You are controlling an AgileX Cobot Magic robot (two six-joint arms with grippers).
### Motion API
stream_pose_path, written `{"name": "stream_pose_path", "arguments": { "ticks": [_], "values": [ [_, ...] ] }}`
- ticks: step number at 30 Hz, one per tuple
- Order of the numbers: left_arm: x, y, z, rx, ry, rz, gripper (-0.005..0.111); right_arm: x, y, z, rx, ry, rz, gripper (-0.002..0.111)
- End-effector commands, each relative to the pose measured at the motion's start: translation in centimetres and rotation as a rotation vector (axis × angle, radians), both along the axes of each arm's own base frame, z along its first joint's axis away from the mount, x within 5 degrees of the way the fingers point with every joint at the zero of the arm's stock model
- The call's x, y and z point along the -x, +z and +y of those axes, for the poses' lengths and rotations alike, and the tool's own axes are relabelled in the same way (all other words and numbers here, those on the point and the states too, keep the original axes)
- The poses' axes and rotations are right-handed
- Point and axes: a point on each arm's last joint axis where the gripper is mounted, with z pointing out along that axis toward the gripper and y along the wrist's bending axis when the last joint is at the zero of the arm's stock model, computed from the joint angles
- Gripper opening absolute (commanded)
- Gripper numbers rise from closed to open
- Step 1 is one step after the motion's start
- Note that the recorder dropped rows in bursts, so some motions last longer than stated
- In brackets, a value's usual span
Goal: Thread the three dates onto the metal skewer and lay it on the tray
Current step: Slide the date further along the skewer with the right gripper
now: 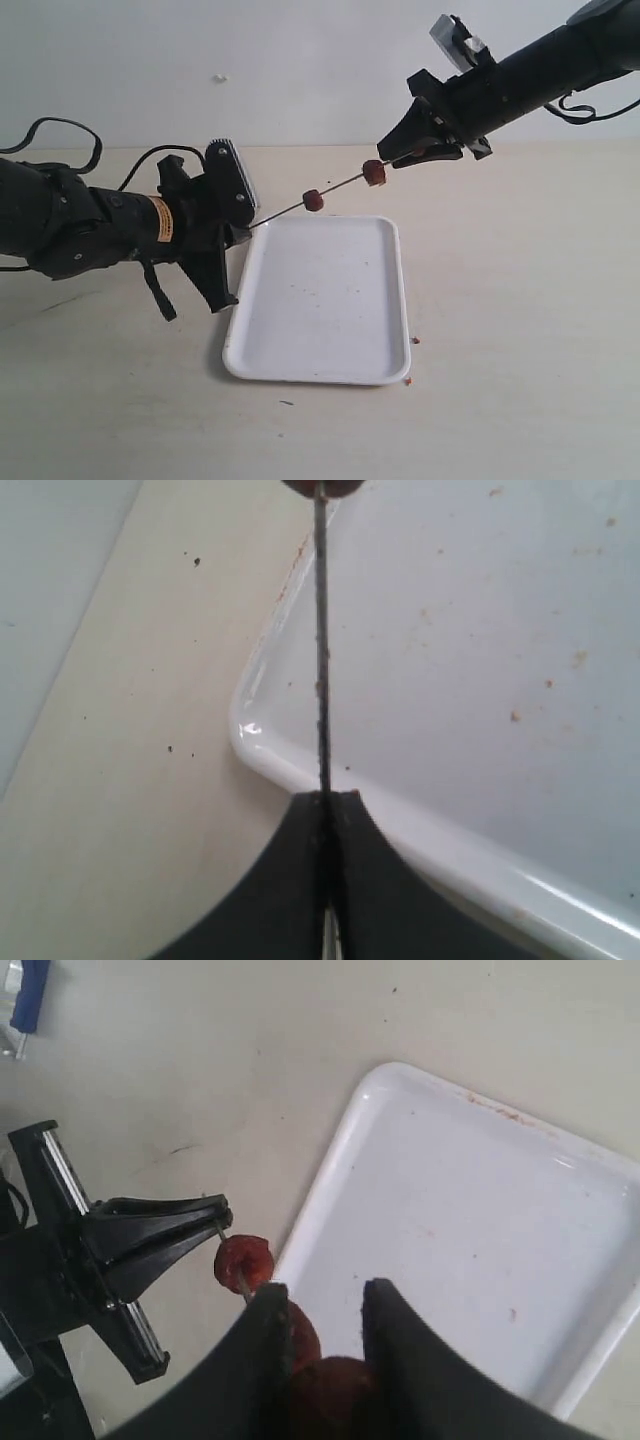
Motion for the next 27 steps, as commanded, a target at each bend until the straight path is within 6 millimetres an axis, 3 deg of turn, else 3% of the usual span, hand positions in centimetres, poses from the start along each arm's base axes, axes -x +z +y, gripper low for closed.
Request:
{"name": "stream_pose_path", "arguments": {
  "ticks": [1, 21, 27],
  "values": [
    [-0.1, 0.2, -0.2, 0.045, 0.040, 0.019, 0.000, -0.1, 0.9, 0.3, -0.035, -0.006, -0.022, 0.023],
    [-1.2, 1.4, -0.6, 0.174, 0.186, 0.090, 0.000, -0.1, 0.9, 0.3, -0.035, -0.006, -0.022, 0.023],
    [-0.3, 1.4, -2.2, 0.168, 0.142, 0.096, 0.000, -0.2, 1.1, 0.4, -0.060, -0.014, -0.026, 0.023]
  ]
}}
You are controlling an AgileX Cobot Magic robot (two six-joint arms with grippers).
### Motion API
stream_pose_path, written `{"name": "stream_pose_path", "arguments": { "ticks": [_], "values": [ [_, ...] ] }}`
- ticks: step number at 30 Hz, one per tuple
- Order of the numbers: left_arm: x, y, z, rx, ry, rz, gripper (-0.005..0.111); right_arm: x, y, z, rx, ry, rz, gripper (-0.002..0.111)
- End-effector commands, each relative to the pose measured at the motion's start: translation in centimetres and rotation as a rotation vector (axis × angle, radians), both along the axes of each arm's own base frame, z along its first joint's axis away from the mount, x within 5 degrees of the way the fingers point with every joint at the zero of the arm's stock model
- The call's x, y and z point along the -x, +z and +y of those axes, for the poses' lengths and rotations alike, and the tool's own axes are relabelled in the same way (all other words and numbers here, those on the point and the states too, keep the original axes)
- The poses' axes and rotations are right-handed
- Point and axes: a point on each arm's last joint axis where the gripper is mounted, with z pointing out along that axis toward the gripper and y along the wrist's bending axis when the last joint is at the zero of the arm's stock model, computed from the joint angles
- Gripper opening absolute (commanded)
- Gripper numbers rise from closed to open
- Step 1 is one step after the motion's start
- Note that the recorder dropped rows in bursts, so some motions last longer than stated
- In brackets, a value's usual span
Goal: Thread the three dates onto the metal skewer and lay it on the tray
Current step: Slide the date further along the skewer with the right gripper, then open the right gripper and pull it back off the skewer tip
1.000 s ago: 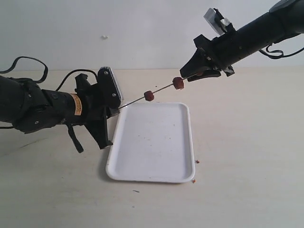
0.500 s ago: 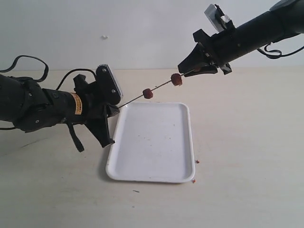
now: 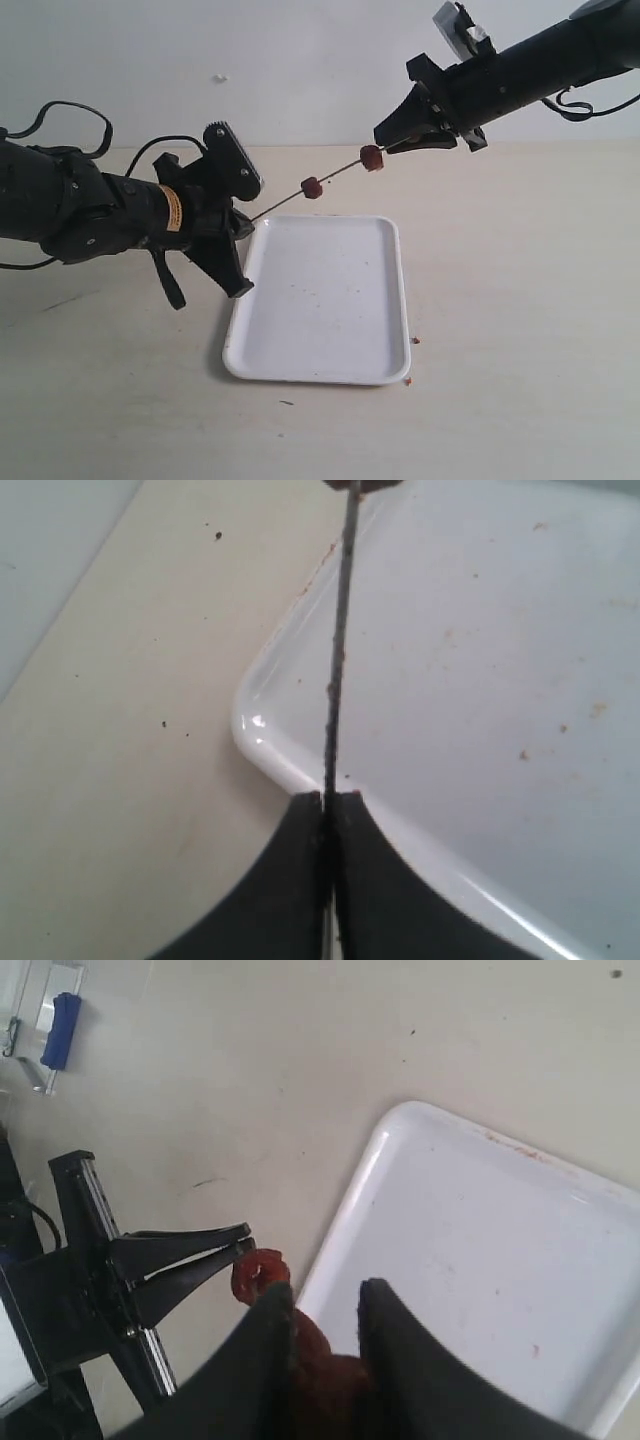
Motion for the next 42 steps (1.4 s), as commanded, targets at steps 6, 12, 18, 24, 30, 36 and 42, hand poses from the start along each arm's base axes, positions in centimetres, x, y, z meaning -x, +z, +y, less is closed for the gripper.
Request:
{"name": "stream_pose_path", "arguments": {
  "ticks": [6, 12, 18, 24, 30, 36, 42],
  "values": [
    [0.68, 0.76, -2.31, 0.145, 0.048, 0.041, 0.000, 0.20, 0.60, 0.22, -0.014, 0.022, -0.009, 0.023],
    [0.68, 0.76, -2.31, 0.197, 0.101, 0.079, 0.000, 0.19, 0.63, 0.24, -0.017, 0.022, -0.011, 0.023],
    [0.68, 0.76, -2.31, 0.204, 0.109, 0.084, 0.000, 0.07, 0.93, 0.39, -0.056, 0.008, -0.015, 0.023],
    [0.68, 0.76, -2.31, 0.201, 0.106, 0.083, 0.000, 0.07, 0.93, 0.39, -0.057, 0.008, -0.015, 0.027],
    [0.68, 0.76, -2.31, 0.201, 0.106, 0.083, 0.000, 0.07, 0.95, 0.40, -0.058, 0.007, -0.015, 0.050],
    [0.68, 0.76, -2.31, 0.201, 0.106, 0.083, 0.000, 0.07, 0.95, 0.40, -0.058, 0.009, -0.017, 0.052],
    [0.69, 0.72, -2.29, 0.194, 0.104, 0.082, 0.000, -0.12, 1.42, 0.58, -0.109, -0.006, -0.032, 0.052]
  ]
}}
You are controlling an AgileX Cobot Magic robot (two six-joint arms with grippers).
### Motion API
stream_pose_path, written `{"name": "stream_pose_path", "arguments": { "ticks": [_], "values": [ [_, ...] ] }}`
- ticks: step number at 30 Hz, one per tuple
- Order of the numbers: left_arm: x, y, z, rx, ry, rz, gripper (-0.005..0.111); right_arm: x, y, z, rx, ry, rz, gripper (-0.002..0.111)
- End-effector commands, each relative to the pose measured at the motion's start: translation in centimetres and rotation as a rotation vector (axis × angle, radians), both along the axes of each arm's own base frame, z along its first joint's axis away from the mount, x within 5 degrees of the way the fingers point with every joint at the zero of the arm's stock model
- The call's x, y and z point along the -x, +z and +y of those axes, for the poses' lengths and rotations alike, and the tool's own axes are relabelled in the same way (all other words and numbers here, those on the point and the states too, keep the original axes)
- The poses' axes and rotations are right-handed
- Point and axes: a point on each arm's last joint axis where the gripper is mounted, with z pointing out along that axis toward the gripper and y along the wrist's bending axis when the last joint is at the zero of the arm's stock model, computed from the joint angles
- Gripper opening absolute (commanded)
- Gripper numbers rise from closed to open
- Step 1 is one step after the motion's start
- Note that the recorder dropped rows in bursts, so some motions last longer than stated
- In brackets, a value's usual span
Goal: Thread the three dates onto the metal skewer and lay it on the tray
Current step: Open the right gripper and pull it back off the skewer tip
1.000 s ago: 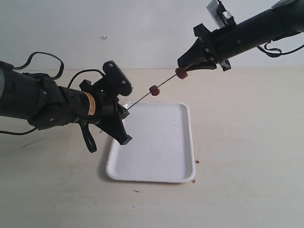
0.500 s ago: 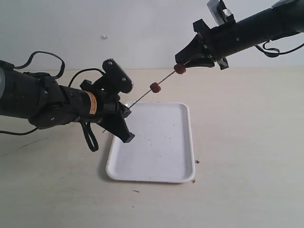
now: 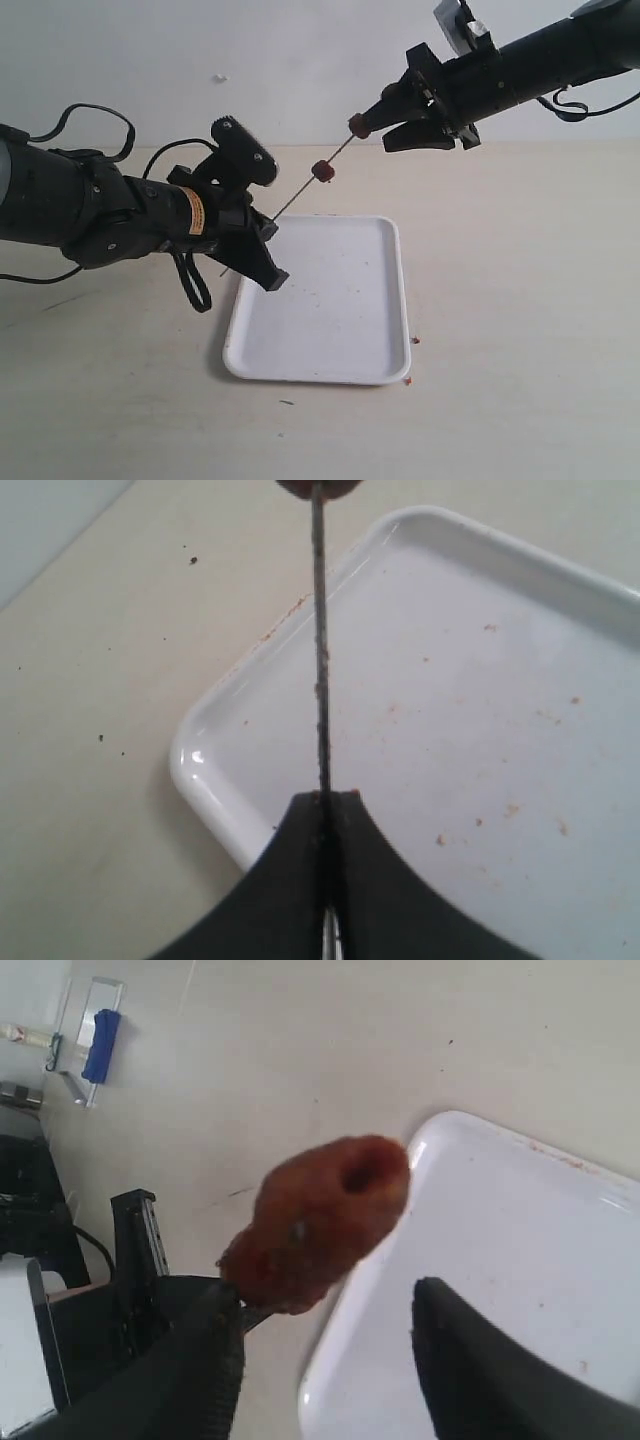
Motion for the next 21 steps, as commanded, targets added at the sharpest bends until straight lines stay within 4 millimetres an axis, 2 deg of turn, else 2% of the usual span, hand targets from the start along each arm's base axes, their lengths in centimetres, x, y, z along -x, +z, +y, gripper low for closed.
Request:
{"name": "stream_pose_path", "arguments": {
  "ticks": [1, 9, 21],
  "values": [
    [-0.2, 0.5, -0.2, 0.032, 0.006, -0.013, 0.000, -0.1, 1.0, 0.4, -0.061, -0.004, -0.033, 0.052],
    [-0.2, 0.5, -0.2, 0.026, 0.008, -0.010, 0.000, 0.0, 2.2, -0.6, -0.072, -0.024, -0.077, 0.064],
    [-0.2, 0.4, -0.1, 0.021, 0.012, -0.005, 0.000, -0.5, 2.7, -1.5, -0.014, -0.078, -0.170, 0.064]
  ]
}}
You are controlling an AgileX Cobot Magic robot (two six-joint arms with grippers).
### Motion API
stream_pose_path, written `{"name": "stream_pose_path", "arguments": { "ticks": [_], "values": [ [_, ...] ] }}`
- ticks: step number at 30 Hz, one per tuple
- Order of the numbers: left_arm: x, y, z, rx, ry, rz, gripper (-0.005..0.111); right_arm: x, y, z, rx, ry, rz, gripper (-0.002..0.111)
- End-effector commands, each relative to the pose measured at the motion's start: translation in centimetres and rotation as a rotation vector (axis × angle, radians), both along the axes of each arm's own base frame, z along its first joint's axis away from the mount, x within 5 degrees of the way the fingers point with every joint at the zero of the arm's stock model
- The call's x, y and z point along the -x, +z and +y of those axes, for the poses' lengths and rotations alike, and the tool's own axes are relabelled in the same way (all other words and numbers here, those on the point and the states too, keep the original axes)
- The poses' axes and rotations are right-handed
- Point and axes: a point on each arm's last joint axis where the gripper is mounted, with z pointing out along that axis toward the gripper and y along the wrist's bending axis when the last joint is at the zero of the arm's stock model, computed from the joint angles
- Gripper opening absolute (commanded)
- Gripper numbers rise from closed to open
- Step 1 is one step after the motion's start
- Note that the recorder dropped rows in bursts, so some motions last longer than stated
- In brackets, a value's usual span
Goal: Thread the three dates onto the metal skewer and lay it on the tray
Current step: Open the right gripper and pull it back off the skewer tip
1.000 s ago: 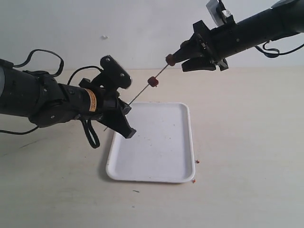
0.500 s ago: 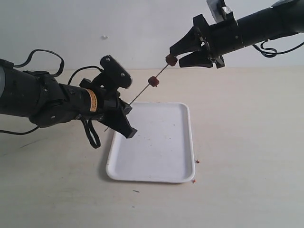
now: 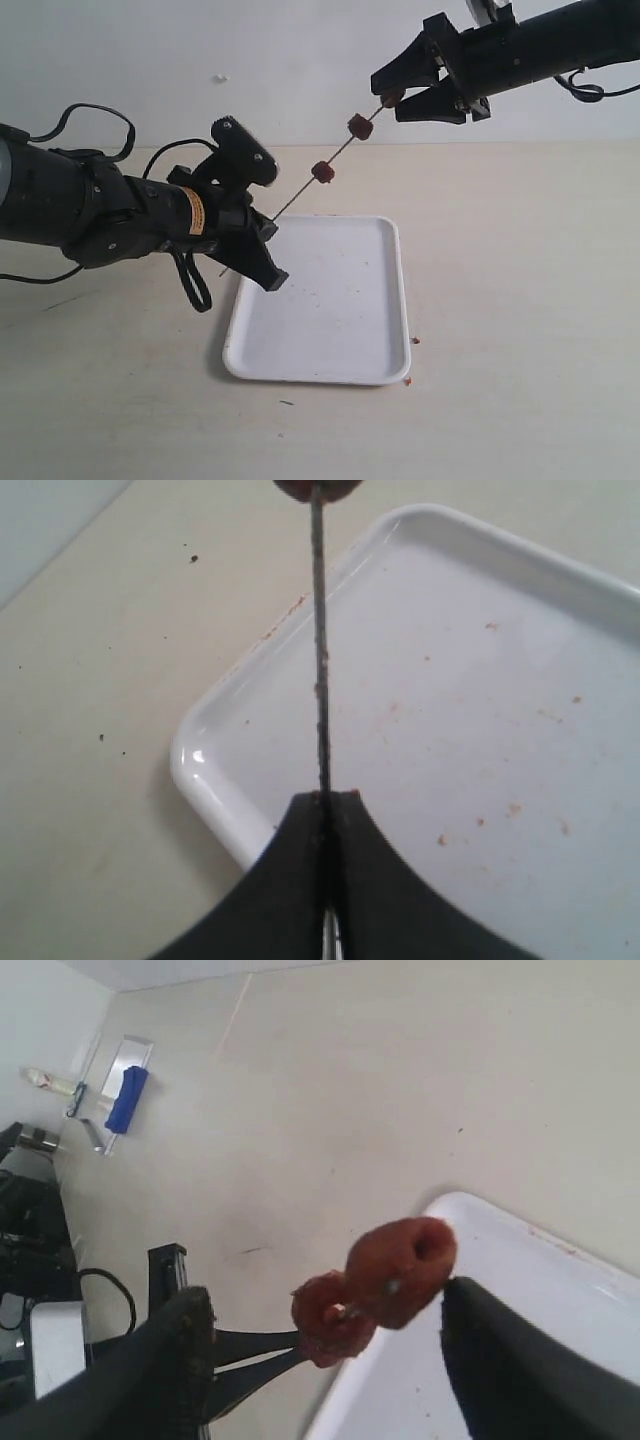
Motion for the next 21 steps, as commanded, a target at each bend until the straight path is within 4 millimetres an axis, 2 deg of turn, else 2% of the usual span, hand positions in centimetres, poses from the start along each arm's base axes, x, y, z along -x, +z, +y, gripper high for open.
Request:
{"name": "stream_pose_path", "arguments": {
  "ticks": [1, 15, 21],
  "values": [
    [-0.14, 0.41, -0.11, 0.022, 0.009, -0.006, 0.000, -0.30, 0.48, -0.34, 0.019, -0.034, -0.045, 0.063],
    [-0.14, 0.42, -0.12, 0.032, 0.016, -0.002, 0.000, -0.60, 0.40, -0.48, 0.025, -0.066, -0.054, 0.051],
    [-0.15, 0.43, -0.13, 0.045, 0.028, 0.007, 0.000, -0.89, 0.38, -0.66, 0.035, -0.099, -0.065, 0.050]
  ]
}}
